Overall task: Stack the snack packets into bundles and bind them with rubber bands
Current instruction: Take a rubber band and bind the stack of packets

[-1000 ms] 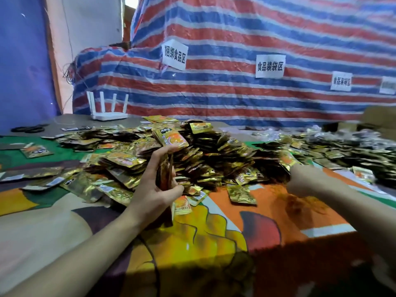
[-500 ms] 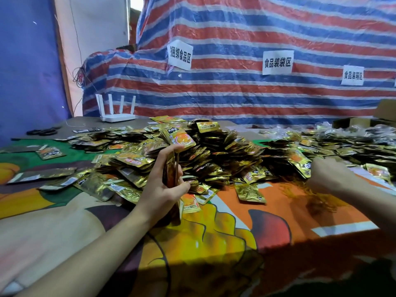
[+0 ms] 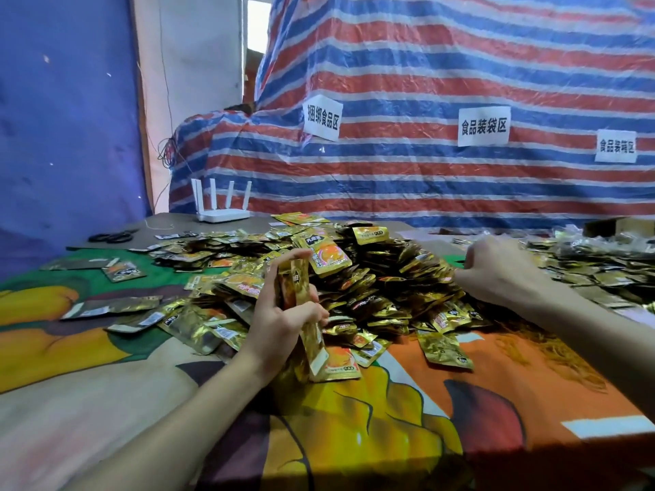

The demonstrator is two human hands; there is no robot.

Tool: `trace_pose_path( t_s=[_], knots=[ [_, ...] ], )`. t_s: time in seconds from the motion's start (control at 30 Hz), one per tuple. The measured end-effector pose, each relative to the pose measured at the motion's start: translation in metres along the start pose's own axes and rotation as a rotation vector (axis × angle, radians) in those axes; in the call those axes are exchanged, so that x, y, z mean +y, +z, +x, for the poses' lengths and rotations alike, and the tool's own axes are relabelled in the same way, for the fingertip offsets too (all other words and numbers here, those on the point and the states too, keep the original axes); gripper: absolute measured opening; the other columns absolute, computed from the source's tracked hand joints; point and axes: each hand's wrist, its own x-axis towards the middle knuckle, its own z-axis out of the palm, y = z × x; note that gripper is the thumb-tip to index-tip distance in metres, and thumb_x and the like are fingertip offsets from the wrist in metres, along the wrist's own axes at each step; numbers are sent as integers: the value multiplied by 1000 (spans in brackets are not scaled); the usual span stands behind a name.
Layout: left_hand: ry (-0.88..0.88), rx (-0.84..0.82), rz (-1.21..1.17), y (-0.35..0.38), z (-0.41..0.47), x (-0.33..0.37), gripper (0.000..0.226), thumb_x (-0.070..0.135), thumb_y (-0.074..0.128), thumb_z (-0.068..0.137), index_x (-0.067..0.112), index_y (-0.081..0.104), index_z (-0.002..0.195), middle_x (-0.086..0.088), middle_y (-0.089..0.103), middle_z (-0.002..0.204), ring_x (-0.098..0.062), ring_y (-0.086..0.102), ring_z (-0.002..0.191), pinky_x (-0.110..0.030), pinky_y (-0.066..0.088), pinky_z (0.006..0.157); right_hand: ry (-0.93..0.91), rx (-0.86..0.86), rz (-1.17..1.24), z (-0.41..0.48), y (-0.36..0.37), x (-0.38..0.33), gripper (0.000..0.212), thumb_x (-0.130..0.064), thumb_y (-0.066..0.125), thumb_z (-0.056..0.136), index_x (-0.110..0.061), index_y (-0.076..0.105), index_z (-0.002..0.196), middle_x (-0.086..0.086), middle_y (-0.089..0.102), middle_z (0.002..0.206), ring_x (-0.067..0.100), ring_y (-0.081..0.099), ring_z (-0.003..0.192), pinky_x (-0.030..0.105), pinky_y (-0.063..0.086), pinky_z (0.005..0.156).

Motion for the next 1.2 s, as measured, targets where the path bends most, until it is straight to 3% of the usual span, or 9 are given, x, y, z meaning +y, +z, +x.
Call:
trace_pose_path(
  t_s=[0.23, 0.33, 0.43, 0.6, 0.7, 0.77, 0.9, 1.07, 1.2],
  knots=[
    [-182, -35, -116, -25, 17, 20, 69, -5, 57, 58, 27, 67, 118, -23, 71, 105, -30, 60, 67, -45, 53, 69, -147, -185, 597, -6, 38, -82, 18, -18, 62, 88, -10, 70, 74, -1, 64, 62, 10, 56, 56, 23, 43, 51],
    [-298, 27, -270, -37, 10, 13, 53, -6, 55, 65, 12, 72, 112, -23, 71, 110, -26, 59, 64, -37, 54, 63, -146, -284, 842, -11, 59, -113, 17, -12, 63, 88, -3, 70, 75, 2, 60, 63, 11, 55, 56, 24, 46, 52],
    [-393, 34, -226, -45, 10, 10, 61, 1, 58, 61, -6, 65, 121, -16, 68, 101, -24, 63, 66, -32, 54, 60, -142, -341, 1020, -15, 74, -133, 18, -8, 65, 87, -8, 69, 70, 0, 61, 63, 6, 56, 57, 21, 46, 52],
    [-346, 56, -143, -45, 11, 13, 51, -5, 59, 62, 3, 64, 111, -21, 74, 105, -28, 66, 66, -40, 56, 68, -195, -331, 1105, -17, 84, -145, 30, -5, 67, 84, -19, 67, 58, 2, 59, 62, 11, 54, 58, 22, 42, 51],
    [-374, 35, -78, -44, 12, 10, 60, -3, 61, 58, -2, 61, 118, -18, 75, 83, -25, 67, 58, -32, 56, 55, -246, -299, 1102, -22, 89, -147, 14, -20, 71, 75, -16, 67, 62, 1, 58, 60, 10, 52, 54, 25, 41, 50],
    [-357, 35, -43, -45, 11, 10, 57, -2, 61, 56, 6, 62, 112, -15, 72, 72, -25, 68, 58, -31, 55, 53, -305, -253, 1079, -25, 94, -145, 21, -29, 71, 71, -9, 66, 66, -1, 57, 57, 8, 51, 53, 22, 41, 50],
    [-304, -3, -66, -44, 14, 7, 68, -5, 61, 57, 26, 66, 117, -21, 67, 81, -32, 69, 65, -38, 59, 60, -373, -216, 1102, -26, 98, -144, 15, 0, 74, 80, 0, 66, 68, -4, 61, 54, -5, 59, 52, 7, 43, 51],
    [-300, -37, -81, -44, 16, 6, 72, -6, 59, 58, 25, 63, 123, -19, 72, 91, -33, 68, 64, -39, 59, 63, -339, -247, 1149, -30, 97, -145, 17, 11, 72, 78, 13, 57, 70, 23, 71, 70, 6, 75, 80, 15, 56, 67],
    [-313, -35, -67, -45, 16, 5, 65, -5, 60, 58, 17, 64, 119, -19, 71, 89, -32, 70, 65, -36, 59, 57, -316, -234, 1168, -33, 95, -145, 17, 11, 71, 78, 15, 57, 71, 32, 65, 65, 23, 59, 55, 10, 51, 60]
  ],
)
